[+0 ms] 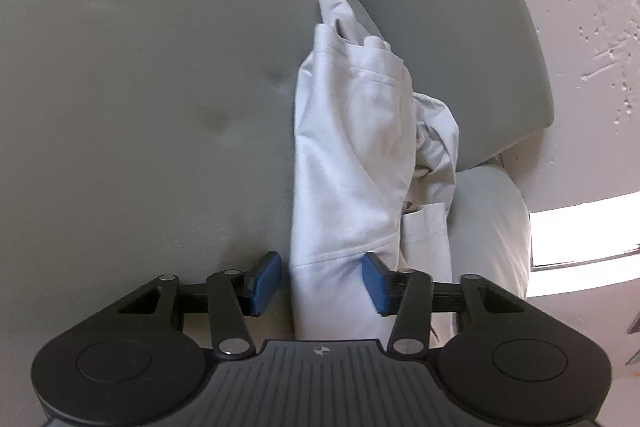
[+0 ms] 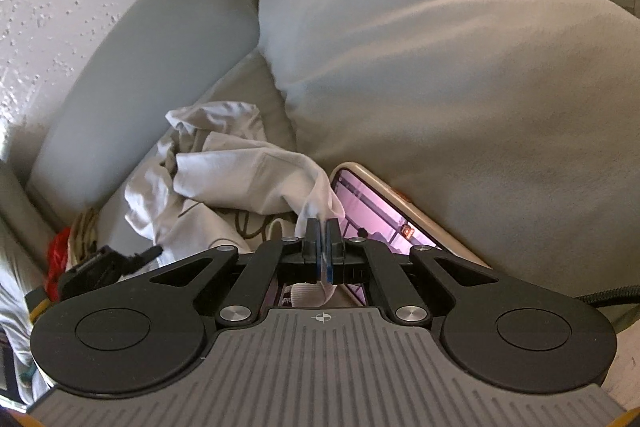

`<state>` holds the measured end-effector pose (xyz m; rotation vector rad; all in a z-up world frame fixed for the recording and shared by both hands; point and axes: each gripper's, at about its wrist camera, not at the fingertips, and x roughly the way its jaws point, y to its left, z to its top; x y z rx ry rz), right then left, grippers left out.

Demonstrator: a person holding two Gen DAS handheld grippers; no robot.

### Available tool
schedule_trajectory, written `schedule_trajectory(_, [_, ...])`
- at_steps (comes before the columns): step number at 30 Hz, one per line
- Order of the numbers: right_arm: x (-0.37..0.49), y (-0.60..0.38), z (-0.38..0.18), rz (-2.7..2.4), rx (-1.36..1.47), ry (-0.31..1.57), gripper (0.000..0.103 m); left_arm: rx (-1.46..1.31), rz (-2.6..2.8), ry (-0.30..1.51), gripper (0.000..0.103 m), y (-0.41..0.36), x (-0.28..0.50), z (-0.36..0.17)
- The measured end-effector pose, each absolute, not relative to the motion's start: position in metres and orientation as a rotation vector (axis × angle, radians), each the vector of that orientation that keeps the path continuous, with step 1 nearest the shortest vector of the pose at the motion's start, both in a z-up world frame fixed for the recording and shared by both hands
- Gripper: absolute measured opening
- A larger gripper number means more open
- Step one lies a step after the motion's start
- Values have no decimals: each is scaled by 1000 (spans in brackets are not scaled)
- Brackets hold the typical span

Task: Fold clothes

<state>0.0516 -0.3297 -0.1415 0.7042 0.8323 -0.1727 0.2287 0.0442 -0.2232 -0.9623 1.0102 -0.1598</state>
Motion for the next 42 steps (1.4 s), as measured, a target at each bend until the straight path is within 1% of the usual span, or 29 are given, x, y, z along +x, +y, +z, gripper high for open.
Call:
schedule_trajectory(1, [52, -330, -142, -176, 705, 834, 2, -960, -157, 1025, 12, 44, 229, -225])
schedule_trajectory(2, [53, -330, -143, -178, 708, 836, 2, -957, -153, 1041, 2, 43, 230, -226])
schedule_trajectory(5, [53, -330, -143, -177, 720, 840, 2, -921, -130, 987, 0, 50, 216, -210])
schedule_trajectory(9, [53, -326, -134, -162, 729, 839, 2, -851, -137, 805, 0, 79, 183, -149])
schedule_trajectory(13, [51, -315, -106, -101, 764, 777, 2, -774, -132, 553, 0, 129, 113, -62])
schedule_trajectory(15, [42, -310, -87, -70, 801, 718, 1, -740, -91, 468, 0, 150, 69, -37])
schedule_trajectory(16, [37, -308, -80, -59, 805, 710, 1, -704, -58, 455, 0, 157, 48, -34])
schedule_trajectory(17, [31, -306, -74, -50, 807, 708, 1, -664, -23, 450, 0, 164, 27, -32])
schedule_trajectory(20, [23, -295, -89, 3, 783, 835, 2, -611, 70, 551, 0, 180, -11, -64])
schedule_trajectory(22, [19, -285, -110, 29, 769, 912, 10, -657, 106, 624, 0, 187, -24, -87])
schedule_trajectory(23, [18, -281, -120, 32, 791, 936, 11, -685, 123, 659, 0, 189, -27, -100])
schedule_trajectory(25, [21, -274, -129, 52, 829, 949, 16, -699, 145, 677, 0, 194, -36, -110])
schedule_trajectory(26, [25, -269, -130, 71, 815, 950, 27, -706, 148, 677, 0, 195, -37, -112])
schedule_trajectory(27, [28, -263, -130, 90, 802, 951, 44, -712, 152, 678, 0, 196, -39, -114])
schedule_trajectory(28, [32, -257, -130, 109, 788, 951, 49, -708, 153, 677, 0, 196, -37, -113])
schedule_trajectory(32, [44, -213, -112, 229, 577, 872, 49, -688, 148, 673, 0, 197, -30, -110])
schedule_trajectory(33, [48, -199, -109, 246, 510, 866, 46, -688, 148, 675, 0, 197, -31, -110])
schedule_trajectory(35, [59, -175, -106, 235, 390, 877, 46, -690, 157, 683, 0, 197, -31, -110])
schedule_trajectory(37, [71, -179, -122, 177, 426, 950, 47, -707, 173, 694, 0, 203, -30, -115])
schedule_trajectory(39, [80, -192, -143, 150, 539, 1023, 47, -736, 187, 707, 0, 210, -30, -121])
schedule_trajectory(42, [80, -206, -166, 199, 687, 1050, 47, -791, 206, 701, 0, 218, -34, -125])
